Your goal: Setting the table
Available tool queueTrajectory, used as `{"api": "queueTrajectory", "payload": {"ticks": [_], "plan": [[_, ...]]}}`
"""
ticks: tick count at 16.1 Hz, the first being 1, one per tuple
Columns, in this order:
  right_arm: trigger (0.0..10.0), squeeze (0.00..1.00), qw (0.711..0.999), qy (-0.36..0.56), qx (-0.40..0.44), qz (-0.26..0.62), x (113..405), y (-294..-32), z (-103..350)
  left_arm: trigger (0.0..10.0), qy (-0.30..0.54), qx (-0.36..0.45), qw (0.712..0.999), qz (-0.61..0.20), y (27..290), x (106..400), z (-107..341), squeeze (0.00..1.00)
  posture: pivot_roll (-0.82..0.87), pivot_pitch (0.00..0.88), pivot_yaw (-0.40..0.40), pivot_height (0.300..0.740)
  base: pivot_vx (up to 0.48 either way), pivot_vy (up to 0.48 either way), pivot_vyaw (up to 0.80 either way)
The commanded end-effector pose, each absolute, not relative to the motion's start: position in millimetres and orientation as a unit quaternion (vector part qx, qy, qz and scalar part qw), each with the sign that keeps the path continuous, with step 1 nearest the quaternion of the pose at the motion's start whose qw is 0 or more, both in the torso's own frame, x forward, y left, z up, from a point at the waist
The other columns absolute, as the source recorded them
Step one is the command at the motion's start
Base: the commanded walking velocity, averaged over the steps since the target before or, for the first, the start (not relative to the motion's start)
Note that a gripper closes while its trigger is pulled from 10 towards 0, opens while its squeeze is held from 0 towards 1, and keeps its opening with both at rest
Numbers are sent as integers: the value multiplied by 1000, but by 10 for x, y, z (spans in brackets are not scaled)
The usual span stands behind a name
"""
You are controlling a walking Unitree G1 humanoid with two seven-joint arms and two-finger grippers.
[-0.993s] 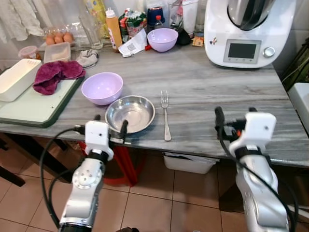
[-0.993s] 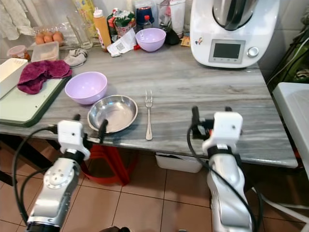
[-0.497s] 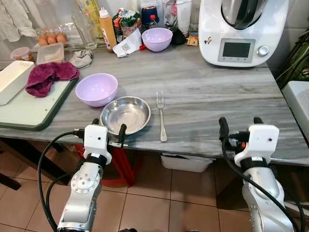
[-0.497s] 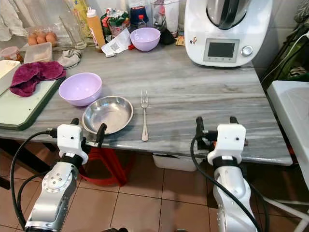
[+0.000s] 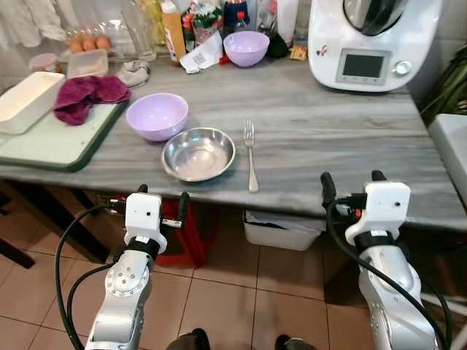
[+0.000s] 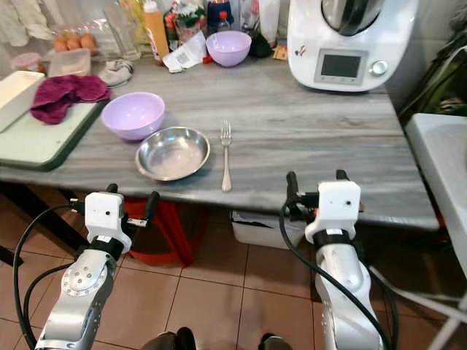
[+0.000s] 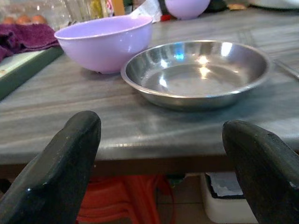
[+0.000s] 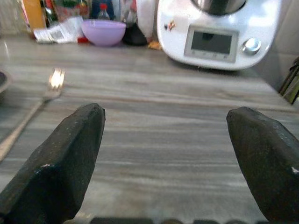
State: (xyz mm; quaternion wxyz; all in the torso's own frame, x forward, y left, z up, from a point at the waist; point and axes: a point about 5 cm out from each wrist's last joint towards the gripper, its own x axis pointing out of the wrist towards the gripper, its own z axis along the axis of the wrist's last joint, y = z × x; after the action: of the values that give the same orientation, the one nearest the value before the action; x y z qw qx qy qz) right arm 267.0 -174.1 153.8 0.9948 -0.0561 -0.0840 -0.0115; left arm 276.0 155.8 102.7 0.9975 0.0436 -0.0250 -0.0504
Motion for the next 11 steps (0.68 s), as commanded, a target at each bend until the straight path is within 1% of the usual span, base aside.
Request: {"api": "queueTrajectory", "payload": {"ticks": [1, 7, 11], "plan": [[10000, 0, 995, -81, -54, -9, 2676, -1752, 1524, 10000, -26, 49, 997, -46, 1574, 2754, 1042, 0, -144, 117, 63, 740, -307, 0, 0], [10000, 0, 996, -71, -49, -10, 2720, -1768, 1522, 10000, -25, 53, 997, -57, 1564, 2745, 1034, 0, -145, 119, 67, 740, -327, 0, 0], [10000, 0, 996, -69, -48, -28, 2757, -1778, 1529, 10000, -24, 54, 996, -61, 1552, 2752, 1040, 0, -145, 126, 70, 740, -348, 0, 0]]}}
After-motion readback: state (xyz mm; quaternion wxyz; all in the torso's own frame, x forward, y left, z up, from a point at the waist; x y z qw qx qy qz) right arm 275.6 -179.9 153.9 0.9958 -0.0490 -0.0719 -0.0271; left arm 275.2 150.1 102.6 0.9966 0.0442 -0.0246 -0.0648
